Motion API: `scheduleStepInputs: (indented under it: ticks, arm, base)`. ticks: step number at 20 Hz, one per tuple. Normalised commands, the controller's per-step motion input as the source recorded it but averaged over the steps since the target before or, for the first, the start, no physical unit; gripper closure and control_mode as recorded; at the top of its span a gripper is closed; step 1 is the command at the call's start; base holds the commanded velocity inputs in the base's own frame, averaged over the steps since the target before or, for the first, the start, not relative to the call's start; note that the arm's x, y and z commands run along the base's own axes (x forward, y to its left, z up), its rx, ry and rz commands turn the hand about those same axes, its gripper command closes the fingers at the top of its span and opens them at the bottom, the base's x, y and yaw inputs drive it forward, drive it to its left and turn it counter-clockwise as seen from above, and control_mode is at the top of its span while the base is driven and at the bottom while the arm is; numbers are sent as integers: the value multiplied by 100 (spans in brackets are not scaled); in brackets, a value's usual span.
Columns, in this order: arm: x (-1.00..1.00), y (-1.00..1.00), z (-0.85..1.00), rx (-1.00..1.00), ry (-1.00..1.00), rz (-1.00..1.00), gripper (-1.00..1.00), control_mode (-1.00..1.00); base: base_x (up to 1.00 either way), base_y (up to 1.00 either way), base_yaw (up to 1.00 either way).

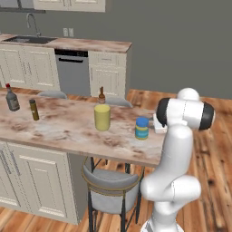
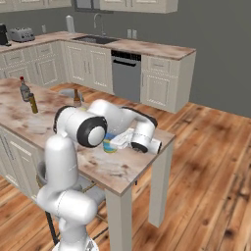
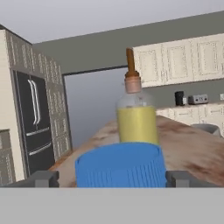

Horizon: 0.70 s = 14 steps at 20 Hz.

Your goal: Move the mayonnaise and oil and vinegar bottle from the cabinet to the dining counter.

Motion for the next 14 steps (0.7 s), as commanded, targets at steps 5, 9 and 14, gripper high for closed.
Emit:
scheduleStepInputs:
  ticks: [5,9,14]
  arm:
    - [-26,3,20,-1,-6,0,-100,-100]
    - [-26,0,30,-3,-9,0,-100,-100]
    - [-23,0,20,-6,-10,0,-100,-100]
  base:
    - [0,0,0]
    - [0,0,0]
    - [0,0,0]
